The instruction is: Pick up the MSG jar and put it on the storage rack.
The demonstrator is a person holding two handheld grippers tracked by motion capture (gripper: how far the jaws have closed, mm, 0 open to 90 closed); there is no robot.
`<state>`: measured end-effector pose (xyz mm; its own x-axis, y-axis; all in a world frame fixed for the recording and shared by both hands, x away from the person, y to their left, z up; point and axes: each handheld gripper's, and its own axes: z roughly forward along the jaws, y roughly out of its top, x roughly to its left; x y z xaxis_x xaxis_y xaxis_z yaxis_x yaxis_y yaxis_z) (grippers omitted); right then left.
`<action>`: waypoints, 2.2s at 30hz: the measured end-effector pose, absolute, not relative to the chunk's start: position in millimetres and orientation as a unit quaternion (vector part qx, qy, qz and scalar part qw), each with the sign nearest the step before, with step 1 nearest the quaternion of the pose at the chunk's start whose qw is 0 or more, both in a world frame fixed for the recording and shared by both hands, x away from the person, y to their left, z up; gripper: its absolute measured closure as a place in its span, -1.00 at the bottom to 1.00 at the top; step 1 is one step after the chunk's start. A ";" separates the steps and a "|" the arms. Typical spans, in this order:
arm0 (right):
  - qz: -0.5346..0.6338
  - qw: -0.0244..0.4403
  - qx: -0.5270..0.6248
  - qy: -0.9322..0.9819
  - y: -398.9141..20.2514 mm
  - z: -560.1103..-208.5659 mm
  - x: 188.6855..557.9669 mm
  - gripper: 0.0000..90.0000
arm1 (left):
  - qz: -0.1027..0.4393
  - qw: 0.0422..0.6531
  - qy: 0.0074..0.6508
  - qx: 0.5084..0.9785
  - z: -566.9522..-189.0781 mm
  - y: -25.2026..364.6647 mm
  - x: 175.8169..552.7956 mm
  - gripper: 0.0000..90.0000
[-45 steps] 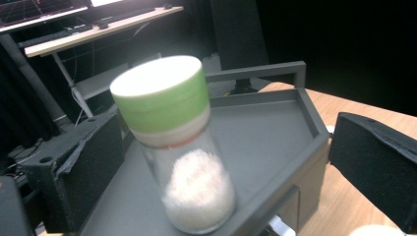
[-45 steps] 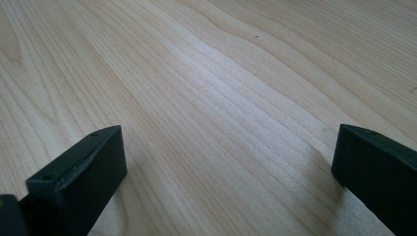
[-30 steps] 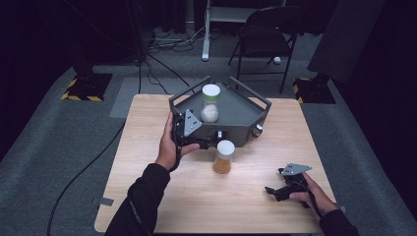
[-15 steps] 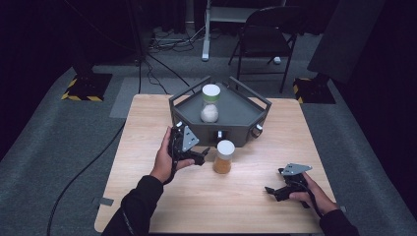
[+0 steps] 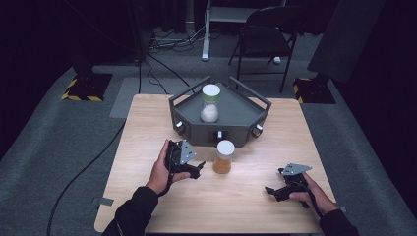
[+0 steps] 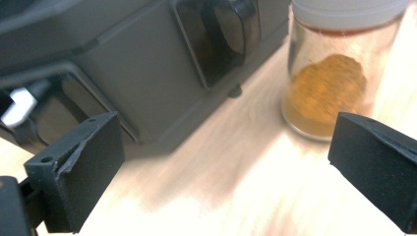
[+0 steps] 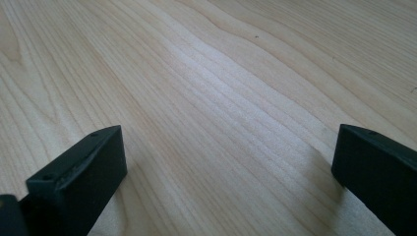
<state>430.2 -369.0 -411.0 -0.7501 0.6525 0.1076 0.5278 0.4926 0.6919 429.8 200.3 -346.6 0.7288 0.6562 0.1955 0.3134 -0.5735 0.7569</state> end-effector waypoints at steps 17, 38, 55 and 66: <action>0.368 0.085 0.344 0.860 -369.5 -410.8 429.9 -1.00 | 0.192 0.300 0.267 0.896 -352.7 217.5 413.9 -0.98; 0.368 0.085 0.344 0.860 -369.5 -410.9 429.9 -1.00 | 0.149 0.279 0.296 0.901 -357.3 247.3 402.5 -0.98; 0.368 0.084 0.342 0.860 -370.0 -410.9 430.4 -1.00 | 0.091 0.301 0.339 0.887 -367.2 284.7 411.6 -0.99; 0.368 0.084 0.342 0.860 -370.0 -410.9 430.4 -1.00 | 0.091 0.302 0.338 0.887 -367.4 285.3 411.9 -0.99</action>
